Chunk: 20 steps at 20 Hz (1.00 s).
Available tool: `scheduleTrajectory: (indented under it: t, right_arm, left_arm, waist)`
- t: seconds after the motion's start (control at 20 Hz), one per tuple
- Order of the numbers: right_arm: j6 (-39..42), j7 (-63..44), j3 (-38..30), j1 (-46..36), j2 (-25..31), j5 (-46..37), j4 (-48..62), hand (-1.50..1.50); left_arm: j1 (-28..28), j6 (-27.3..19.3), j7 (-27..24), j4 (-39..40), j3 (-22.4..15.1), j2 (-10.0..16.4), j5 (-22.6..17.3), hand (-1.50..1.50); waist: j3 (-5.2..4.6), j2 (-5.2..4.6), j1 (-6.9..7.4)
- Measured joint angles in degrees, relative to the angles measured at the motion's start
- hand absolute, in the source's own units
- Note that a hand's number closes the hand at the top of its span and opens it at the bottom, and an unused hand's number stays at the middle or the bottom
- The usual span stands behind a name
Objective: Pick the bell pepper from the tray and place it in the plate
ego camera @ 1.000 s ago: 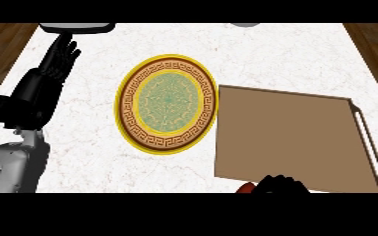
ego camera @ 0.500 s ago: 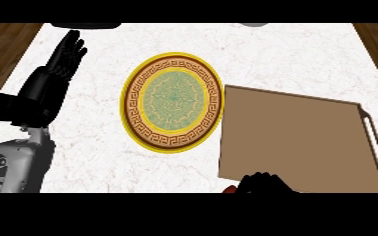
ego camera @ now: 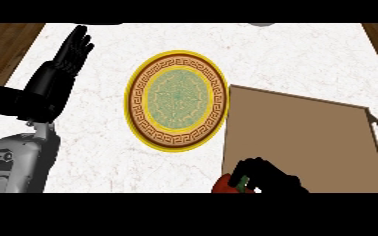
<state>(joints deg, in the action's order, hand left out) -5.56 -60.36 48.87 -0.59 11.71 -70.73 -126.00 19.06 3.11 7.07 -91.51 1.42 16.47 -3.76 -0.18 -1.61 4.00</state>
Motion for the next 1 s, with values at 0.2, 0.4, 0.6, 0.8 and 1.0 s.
scheduleTrajectory:
  t: [0.2, 0.4, 0.6, 0.8, 1.0]
  right_arm:
    - [-0.9, 0.0, -7.3, -8.5, -7.1, 0.3, 13.2, 1.5]
    - [-2.8, 0.0, -12.7, -17.7, -9.8, 4.0, 26.6, 1.5]
    - [-8.1, 0.0, -17.2, -25.0, -10.8, 9.0, 37.4, -1.5]
    - [-13.9, 1.8, -20.1, -32.1, -11.1, 15.9, 47.1, -1.5]
    - [-22.7, 4.7, -21.3, -37.9, -11.4, 21.2, 54.8, -1.5]
  left_arm:
    - [0.8, 0.2, 0.3, -0.2, -0.2, -0.1, -0.2, 0.0]
    - [0.8, 0.3, 0.0, -0.1, -0.7, -0.7, 0.0, 0.0]
    - [1.1, 0.4, -0.1, 0.5, -0.7, -0.9, 0.0, 0.0]
    - [1.7, 0.7, -0.2, 0.8, -1.4, -1.1, 0.2, 0.0]
    - [1.8, 0.6, -0.3, 1.0, -1.5, -1.4, 0.5, 0.0]
  waist:
    - [0.04, -0.09, 0.89]
    - [0.1, -0.07, 1.49]
    - [0.19, -0.18, 1.99]
    - [0.26, -0.3, 2.8]
    - [0.29, -0.24, 3.01]
